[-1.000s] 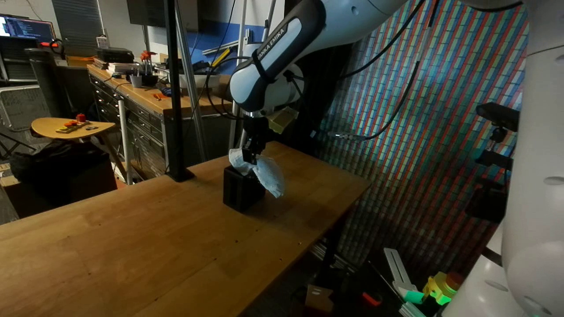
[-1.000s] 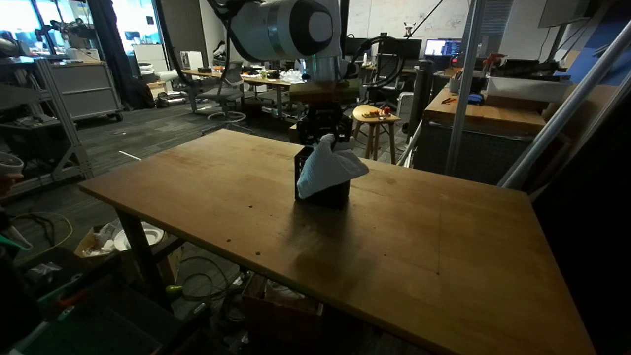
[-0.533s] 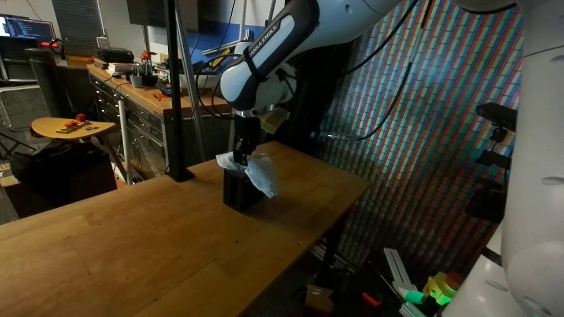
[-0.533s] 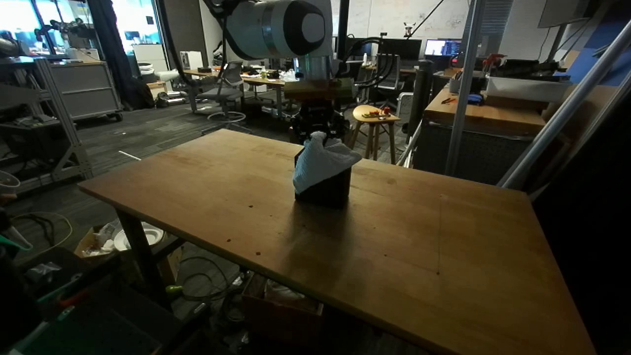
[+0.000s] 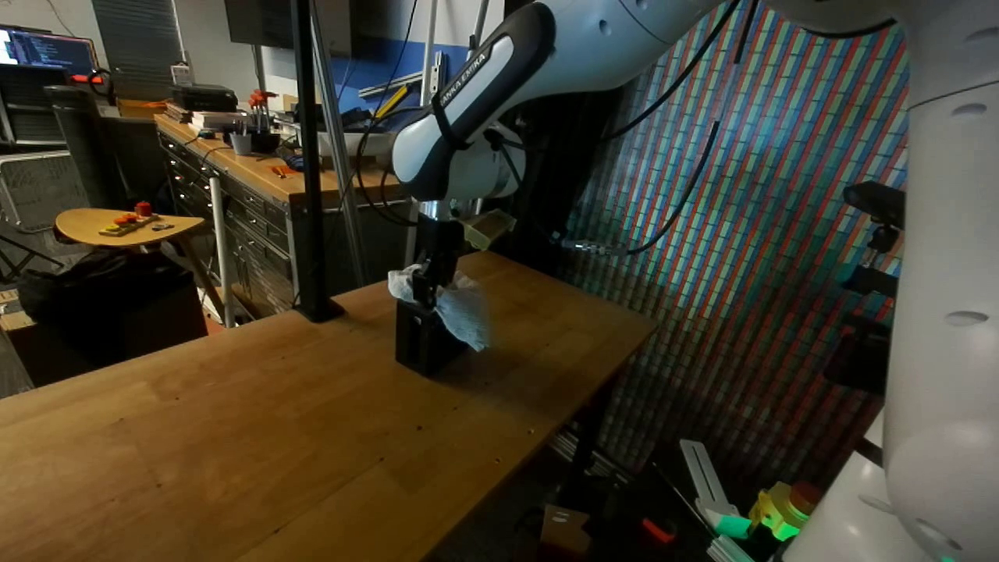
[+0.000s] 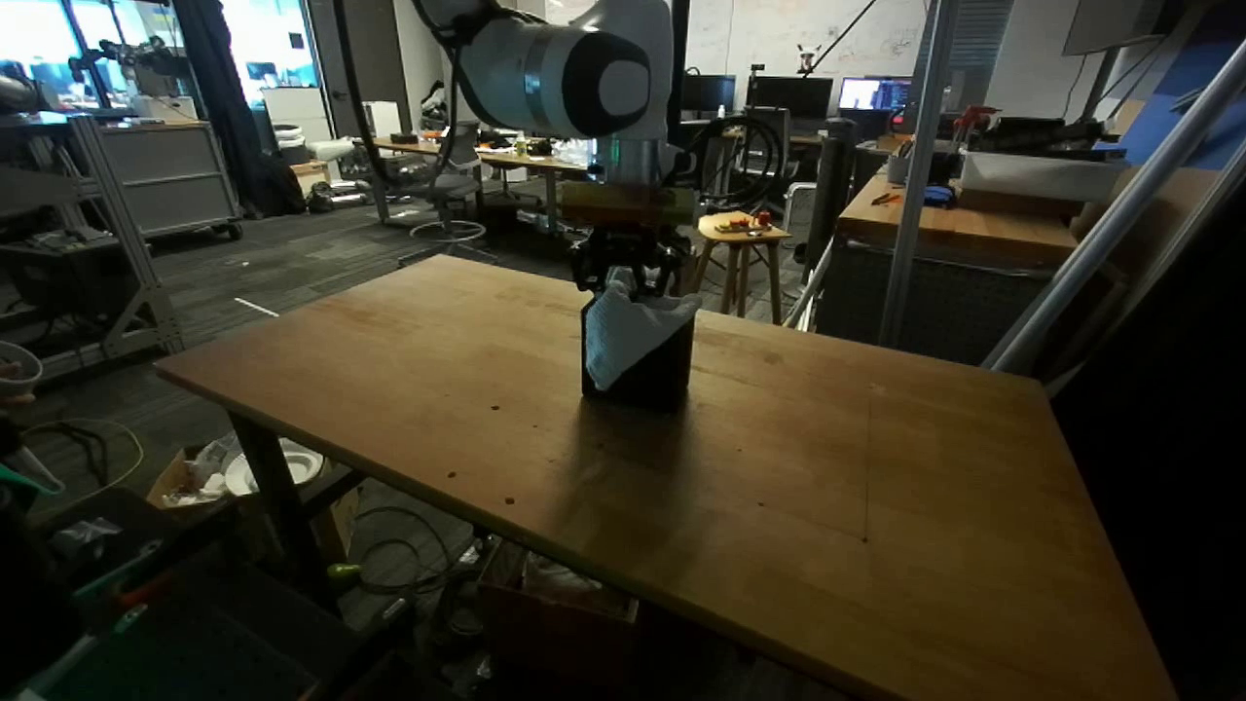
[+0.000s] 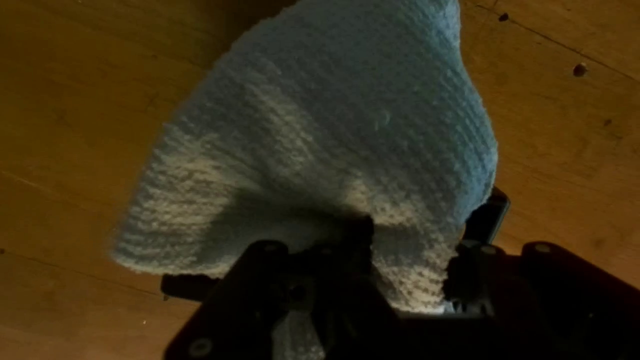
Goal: Put the white towel inside the black box
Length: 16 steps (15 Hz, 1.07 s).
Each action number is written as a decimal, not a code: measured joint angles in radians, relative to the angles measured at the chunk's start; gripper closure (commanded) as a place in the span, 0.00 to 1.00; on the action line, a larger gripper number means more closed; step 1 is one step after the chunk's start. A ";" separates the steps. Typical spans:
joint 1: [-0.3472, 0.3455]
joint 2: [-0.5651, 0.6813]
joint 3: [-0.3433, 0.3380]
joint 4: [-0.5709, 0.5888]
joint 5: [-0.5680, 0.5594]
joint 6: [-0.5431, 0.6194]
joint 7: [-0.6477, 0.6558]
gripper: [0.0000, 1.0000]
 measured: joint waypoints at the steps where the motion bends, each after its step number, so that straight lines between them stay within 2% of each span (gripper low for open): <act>1: -0.010 0.000 0.004 0.000 0.025 0.000 -0.015 0.96; 9: -0.058 0.016 0.025 -0.007 0.189 0.001 -0.143 0.96; 16: -0.068 0.039 0.034 -0.015 0.242 -0.001 -0.214 0.96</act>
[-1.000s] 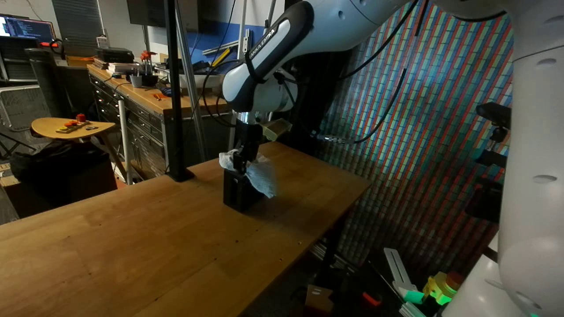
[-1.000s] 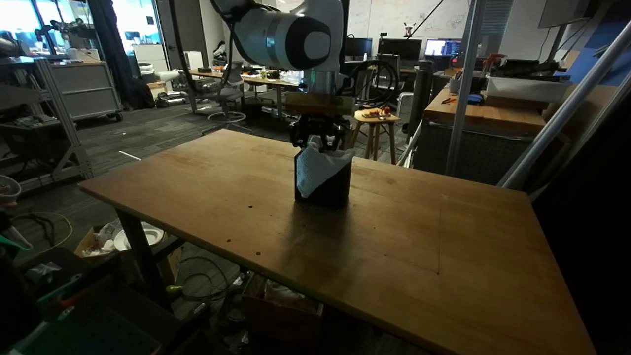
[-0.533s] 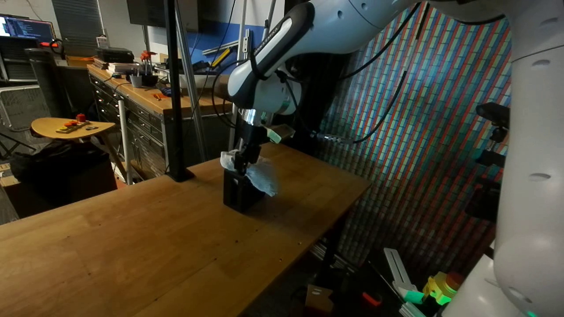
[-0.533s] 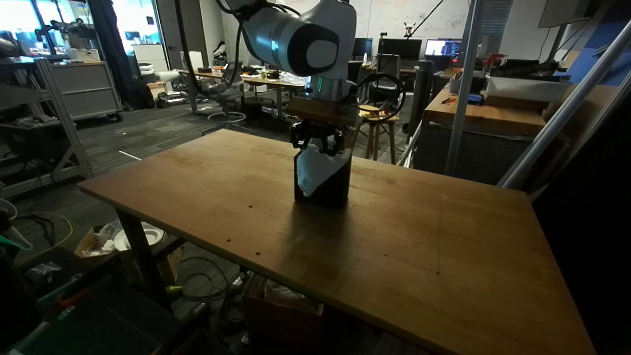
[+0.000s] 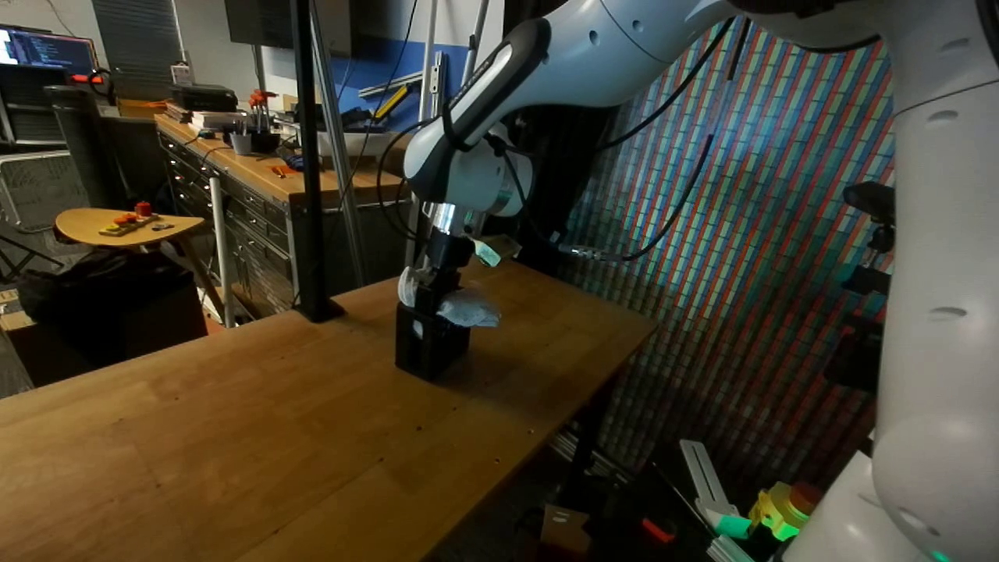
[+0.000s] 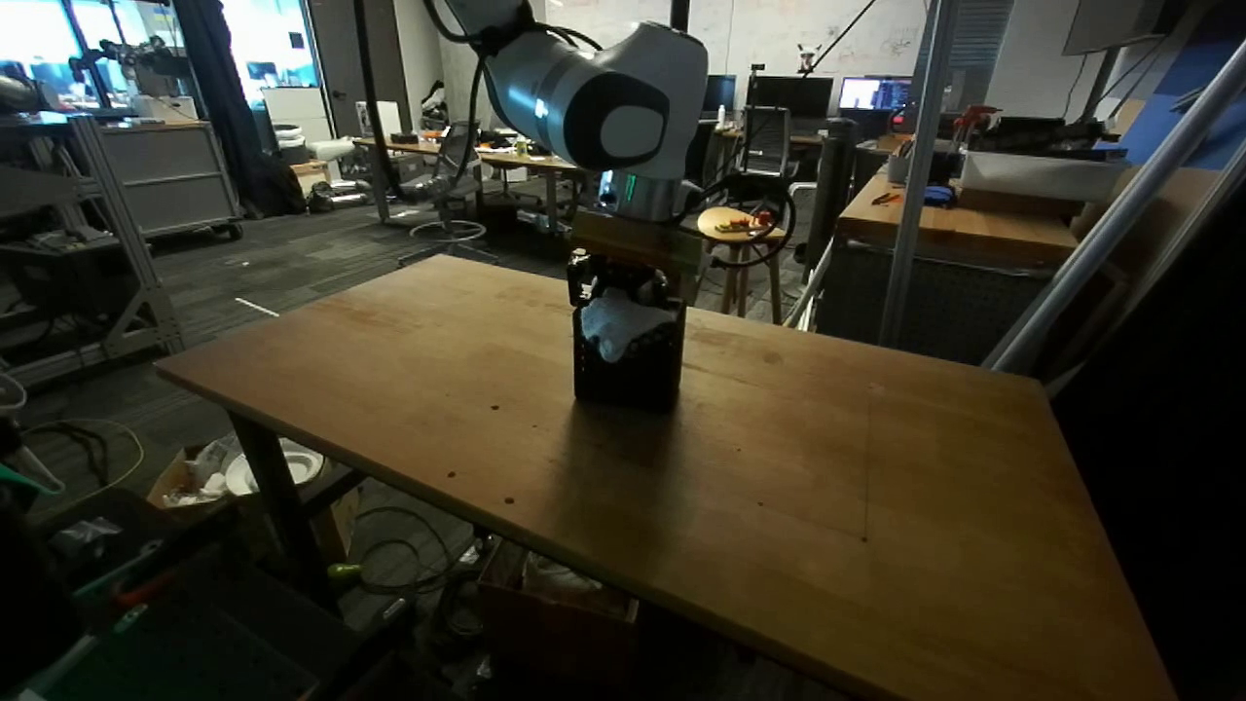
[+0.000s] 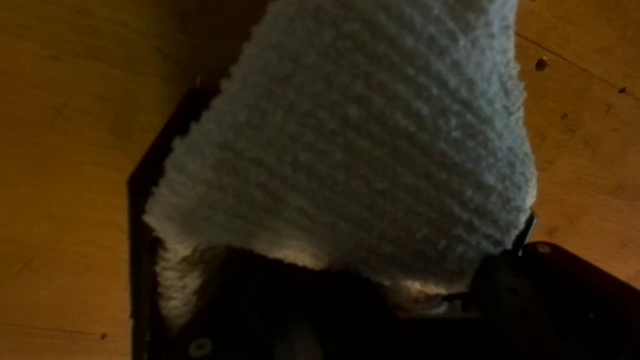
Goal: Put the white towel inside the black box
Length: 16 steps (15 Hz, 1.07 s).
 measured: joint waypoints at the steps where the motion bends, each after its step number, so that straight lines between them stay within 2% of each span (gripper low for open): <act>1: -0.002 -0.001 0.000 -0.001 0.000 0.000 -0.007 0.94; 2: -0.004 -0.003 -0.001 -0.004 -0.002 0.000 -0.013 0.59; 4: -0.005 -0.015 -0.011 -0.007 -0.023 0.001 -0.025 0.51; 10: -0.002 -0.149 -0.052 -0.003 -0.169 0.001 -0.030 0.07; 11: 0.000 -0.175 -0.055 -0.003 -0.185 0.001 -0.030 0.48; 12: 0.003 -0.197 -0.058 -0.003 -0.196 0.001 -0.030 0.44; 13: 0.007 -0.217 -0.059 -0.003 -0.205 0.001 -0.030 0.44; 14: 0.012 -0.231 -0.059 -0.003 -0.210 0.001 -0.030 0.50; 16: 0.023 -0.245 -0.060 -0.004 -0.211 0.001 -0.030 0.67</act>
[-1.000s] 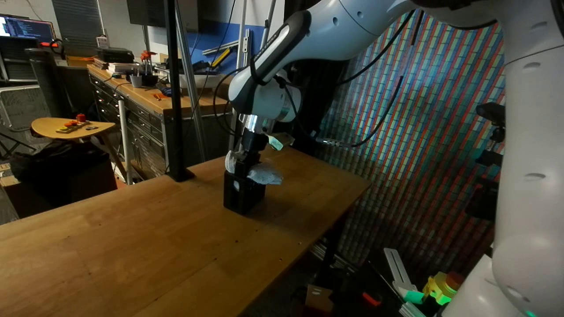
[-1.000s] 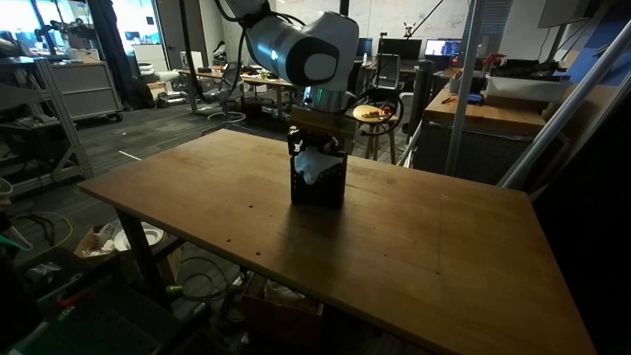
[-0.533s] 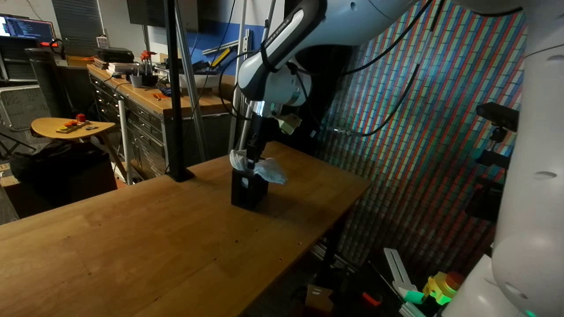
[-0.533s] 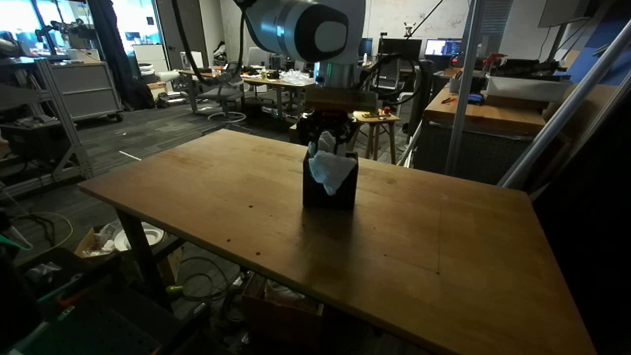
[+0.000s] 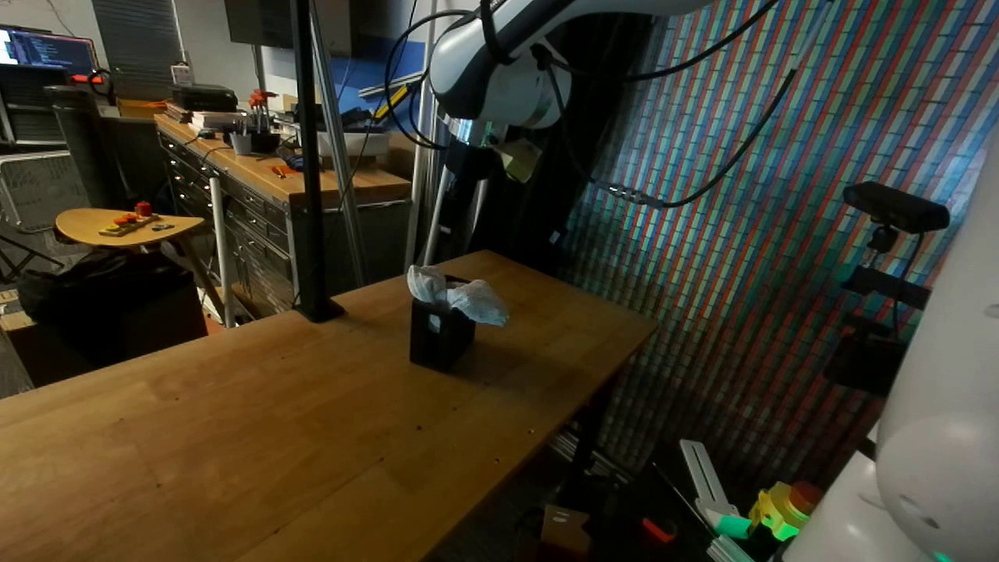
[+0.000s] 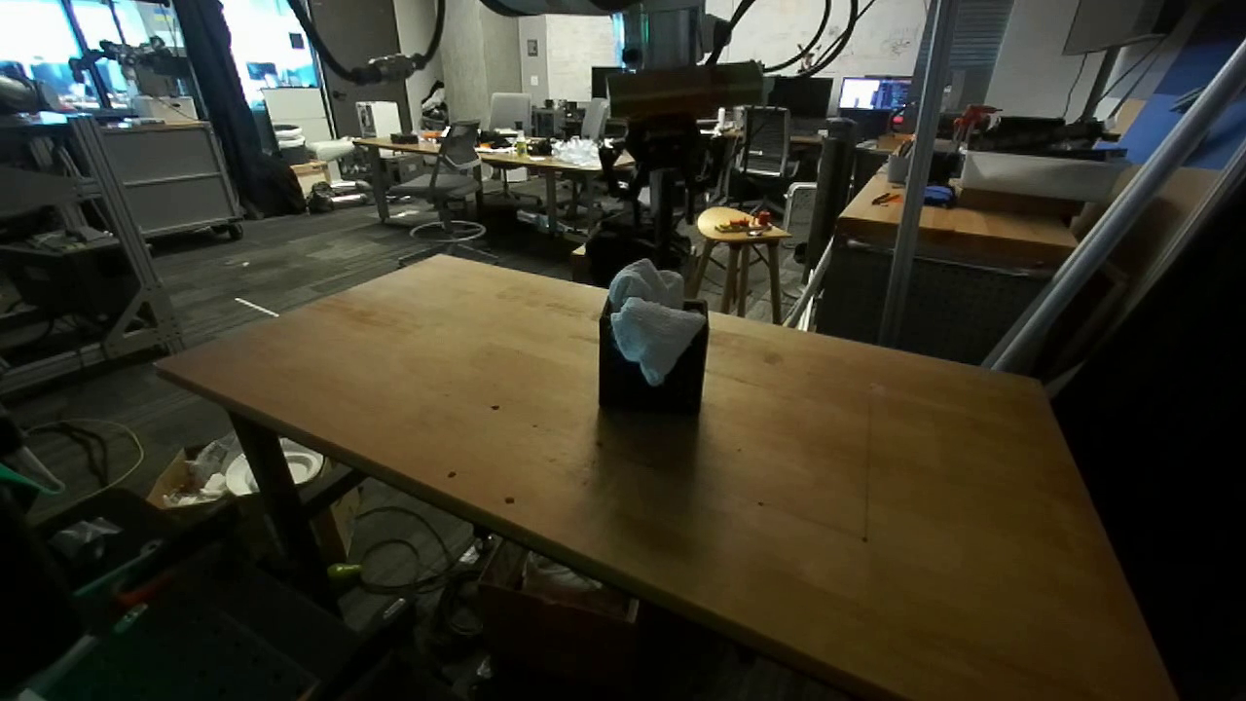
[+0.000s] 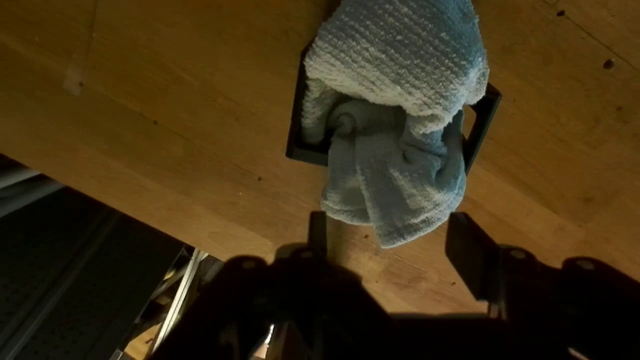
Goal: Put the white towel inside the black box
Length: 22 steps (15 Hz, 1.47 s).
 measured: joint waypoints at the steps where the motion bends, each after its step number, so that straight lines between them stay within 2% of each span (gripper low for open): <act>1: 0.007 -0.001 0.000 0.000 0.000 0.000 0.000 0.75; 4: 0.028 0.000 0.000 -0.009 0.000 0.002 0.000 0.97; 5: 0.032 0.002 0.000 -0.013 0.000 0.002 0.000 1.00; 14: 0.018 0.059 -0.021 -0.021 0.021 0.048 0.000 1.00; 22: -0.007 0.188 -0.002 0.015 0.107 0.071 -0.054 1.00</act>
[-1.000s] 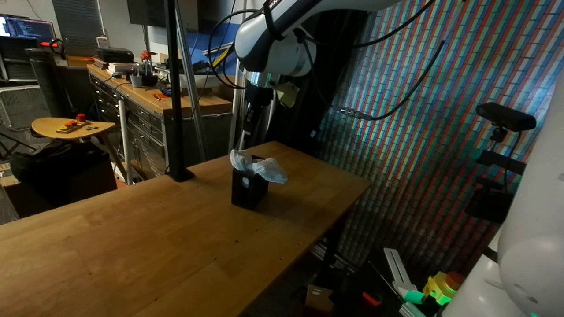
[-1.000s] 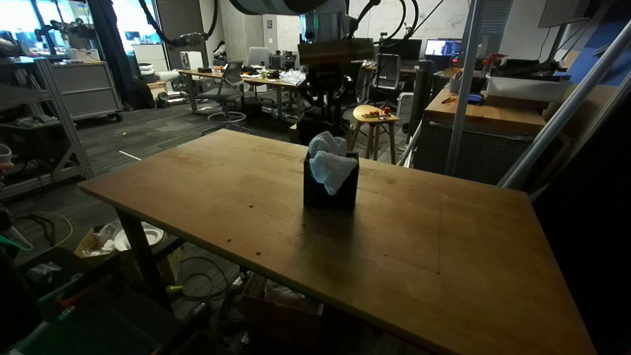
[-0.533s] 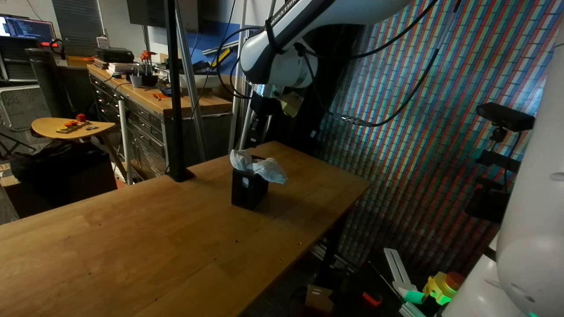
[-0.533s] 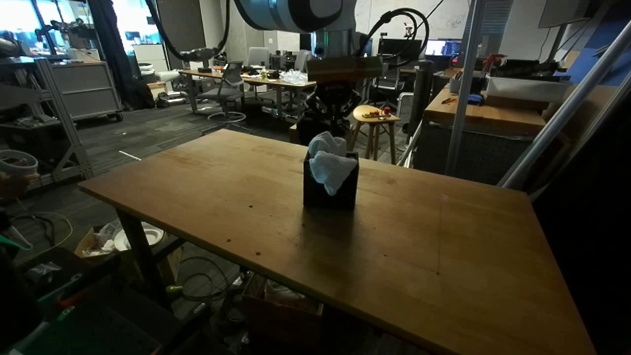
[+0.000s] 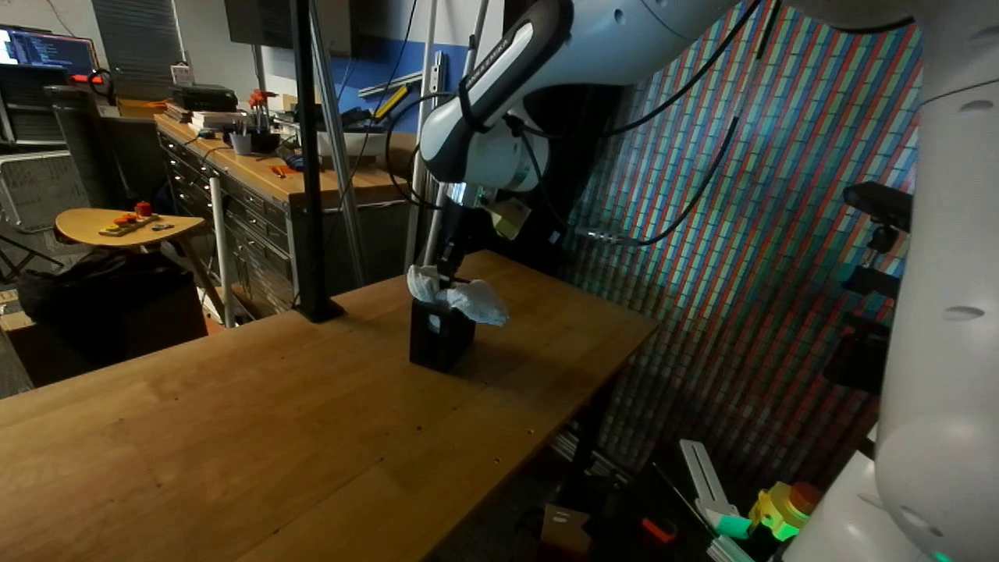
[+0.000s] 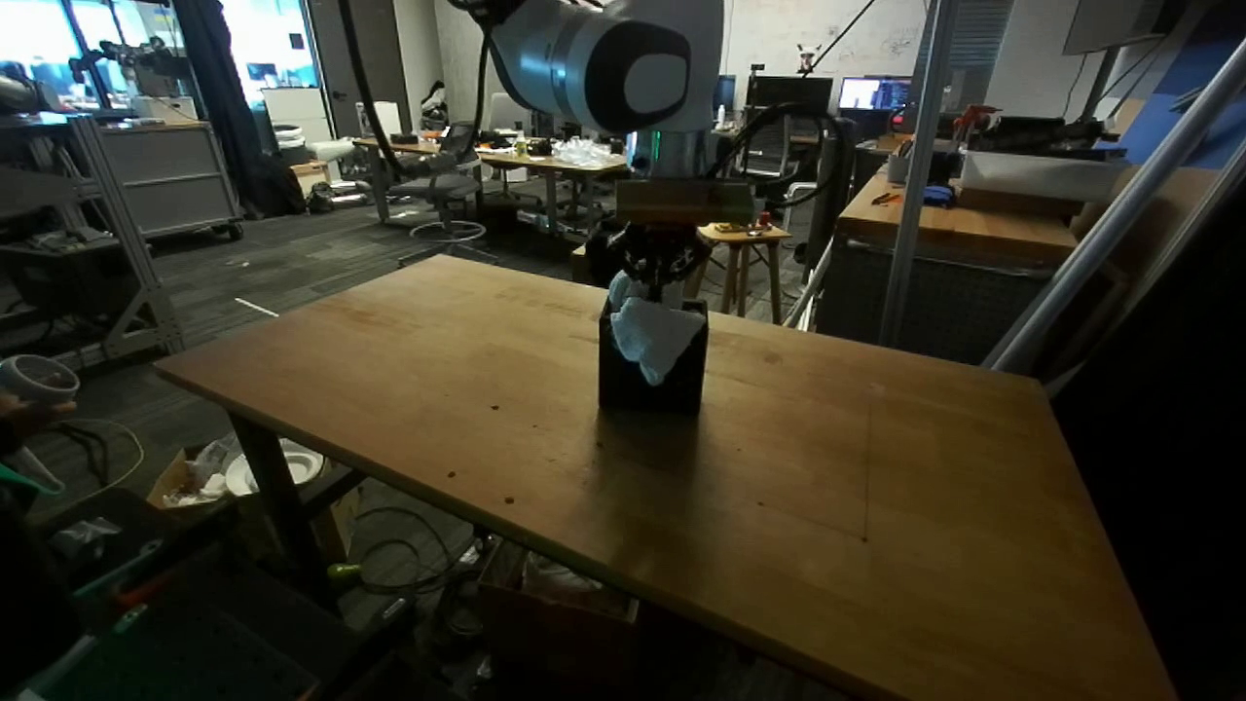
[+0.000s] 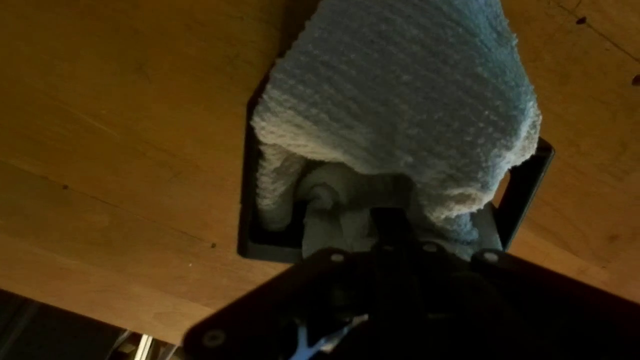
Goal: Put the white towel inside the black box
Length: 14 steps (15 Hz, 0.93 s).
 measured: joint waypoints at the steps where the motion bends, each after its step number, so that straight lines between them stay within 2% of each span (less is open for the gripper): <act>1: 0.000 0.020 0.007 0.004 0.004 0.000 -0.007 1.00; 10: -0.011 0.142 0.067 0.001 0.005 -0.005 -0.058 1.00; 14: -0.017 0.144 0.082 -0.020 0.018 -0.026 -0.059 1.00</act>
